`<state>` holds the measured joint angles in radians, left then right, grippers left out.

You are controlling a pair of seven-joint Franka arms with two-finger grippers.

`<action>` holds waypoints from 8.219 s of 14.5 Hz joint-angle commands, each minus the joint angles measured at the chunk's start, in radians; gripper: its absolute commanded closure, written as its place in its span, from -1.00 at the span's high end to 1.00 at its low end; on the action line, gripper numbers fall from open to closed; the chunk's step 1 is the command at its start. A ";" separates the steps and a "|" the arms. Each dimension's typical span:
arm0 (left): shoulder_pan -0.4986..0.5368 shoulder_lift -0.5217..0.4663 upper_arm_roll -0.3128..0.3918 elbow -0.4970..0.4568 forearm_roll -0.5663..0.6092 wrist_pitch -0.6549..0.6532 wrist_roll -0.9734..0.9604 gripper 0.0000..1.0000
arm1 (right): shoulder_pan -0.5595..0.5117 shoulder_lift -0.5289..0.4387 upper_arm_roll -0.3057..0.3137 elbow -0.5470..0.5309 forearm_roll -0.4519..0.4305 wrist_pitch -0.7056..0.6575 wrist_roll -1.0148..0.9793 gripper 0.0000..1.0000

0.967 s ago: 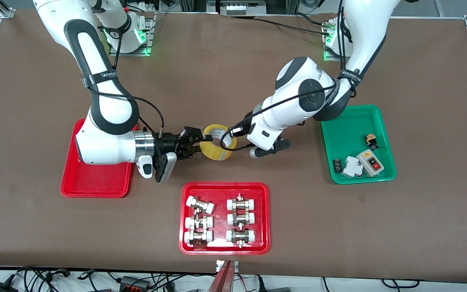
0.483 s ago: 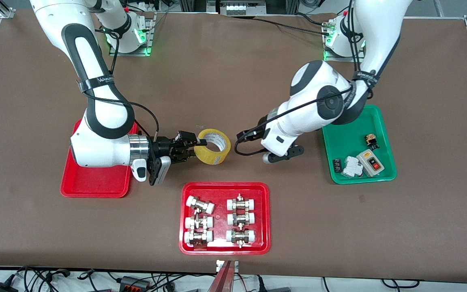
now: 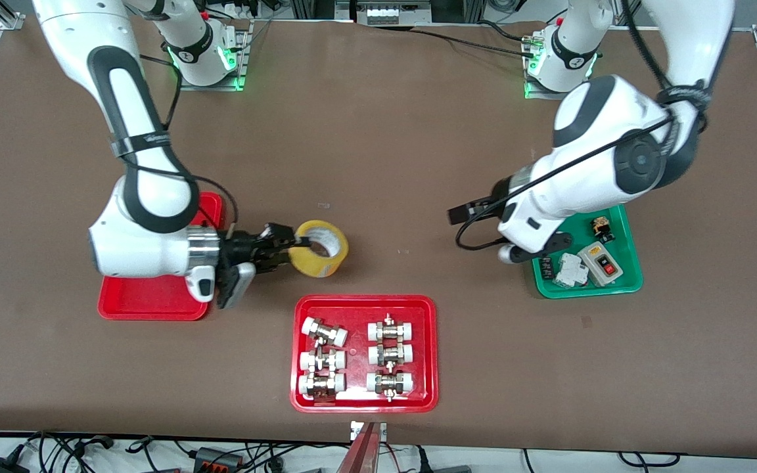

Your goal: Left arm passes tape to right arm into tray

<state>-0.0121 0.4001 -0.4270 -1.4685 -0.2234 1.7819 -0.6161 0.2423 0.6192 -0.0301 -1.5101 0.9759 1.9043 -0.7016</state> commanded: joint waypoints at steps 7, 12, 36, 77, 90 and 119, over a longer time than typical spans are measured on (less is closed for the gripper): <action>0.178 -0.083 0.001 -0.010 0.032 -0.246 0.316 1.00 | -0.447 0.005 0.015 0.002 -0.100 -0.251 0.050 -0.71; 0.215 -0.103 -0.009 0.039 0.137 -0.346 0.361 1.00 | -0.541 0.118 0.015 0.008 -0.239 -0.271 -0.027 -0.69; 0.239 -0.095 0.002 0.085 0.154 -0.401 0.409 1.00 | -0.486 0.177 0.024 0.019 -0.440 -0.096 -0.111 1.00; 0.287 -0.257 0.005 -0.139 0.154 -0.275 0.478 1.00 | -0.244 -0.559 0.016 -0.034 -0.994 -0.289 0.645 1.00; 0.029 -0.259 0.420 -0.069 0.230 -0.253 0.558 1.00 | -0.248 -0.661 0.015 -0.151 -0.979 -0.257 0.648 1.00; 0.044 -0.491 0.453 -0.334 0.214 -0.039 0.567 1.00 | -0.324 -0.665 0.081 -0.157 -0.976 -0.249 0.646 1.00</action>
<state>0.0353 -0.0830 0.0228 -1.7961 -0.0041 1.7345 -0.0663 -0.0767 -0.0232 0.0452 -1.6469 0.0008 1.6581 -0.0495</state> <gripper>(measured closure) 0.000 0.000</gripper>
